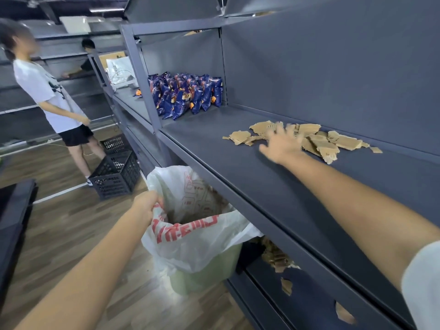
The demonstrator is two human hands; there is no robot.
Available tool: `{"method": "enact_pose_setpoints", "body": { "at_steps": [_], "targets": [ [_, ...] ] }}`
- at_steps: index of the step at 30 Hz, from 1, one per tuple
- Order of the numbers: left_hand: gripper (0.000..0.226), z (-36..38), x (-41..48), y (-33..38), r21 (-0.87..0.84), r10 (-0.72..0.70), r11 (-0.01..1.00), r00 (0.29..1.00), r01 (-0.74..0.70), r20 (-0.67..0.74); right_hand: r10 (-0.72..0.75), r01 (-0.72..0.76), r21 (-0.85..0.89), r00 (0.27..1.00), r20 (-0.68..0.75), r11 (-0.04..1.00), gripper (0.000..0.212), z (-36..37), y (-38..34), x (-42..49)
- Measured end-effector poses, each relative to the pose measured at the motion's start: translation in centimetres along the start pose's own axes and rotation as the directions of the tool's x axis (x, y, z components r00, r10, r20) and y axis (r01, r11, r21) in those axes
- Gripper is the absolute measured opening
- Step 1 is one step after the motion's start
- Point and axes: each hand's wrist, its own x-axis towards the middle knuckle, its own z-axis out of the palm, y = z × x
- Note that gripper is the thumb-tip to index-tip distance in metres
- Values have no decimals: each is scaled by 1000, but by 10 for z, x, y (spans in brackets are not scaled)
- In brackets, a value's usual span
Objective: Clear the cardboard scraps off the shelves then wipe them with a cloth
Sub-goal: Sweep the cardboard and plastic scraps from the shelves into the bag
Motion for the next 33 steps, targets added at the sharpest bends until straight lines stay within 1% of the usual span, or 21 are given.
{"method": "enact_pose_setpoints", "body": {
  "at_steps": [2,4,6,8,10,13,17,19,26,30,31,33],
  "targets": [
    [30,0,-3,-1,-13,5,1000,1000,-5,-9,132,-132,-21,991,27,991,62,-6,34,8],
    [40,1,-5,-3,-14,-6,1000,1000,5,-16,229,-228,-20,970,79,973,61,-8,65,12],
    [48,2,-6,-6,-7,-14,1000,1000,14,-20,267,-269,-9,951,155,963,63,-5,89,13],
    [50,2,-8,-7,5,-16,1000,999,16,-30,203,-210,8,952,231,978,65,3,103,12],
    [53,3,-8,-8,14,-18,1000,999,18,-41,135,-151,42,955,263,988,65,11,104,9],
    [57,6,-8,-6,8,-26,1000,998,27,-59,91,-116,81,959,268,990,66,14,81,1],
    [56,9,-8,-6,-2,-37,999,997,37,-74,-93,69,98,960,265,993,66,18,31,-13],
    [58,9,-7,-5,-3,-35,999,996,35,-79,-163,137,115,953,254,984,64,22,9,-22],
    [62,7,-7,-6,15,-26,1000,997,27,-66,-323,281,194,915,242,940,62,28,-40,-44],
    [52,8,-10,-6,-1,-11,1000,998,11,-58,-409,364,215,883,230,906,60,26,-65,-59],
    [47,8,-10,-6,-17,-10,1000,998,9,-55,-437,393,215,871,225,894,60,24,-71,-64],
    [31,7,-13,-5,-32,-6,999,999,4,-51,-513,477,201,832,212,856,58,23,-87,-76]
  ]
}}
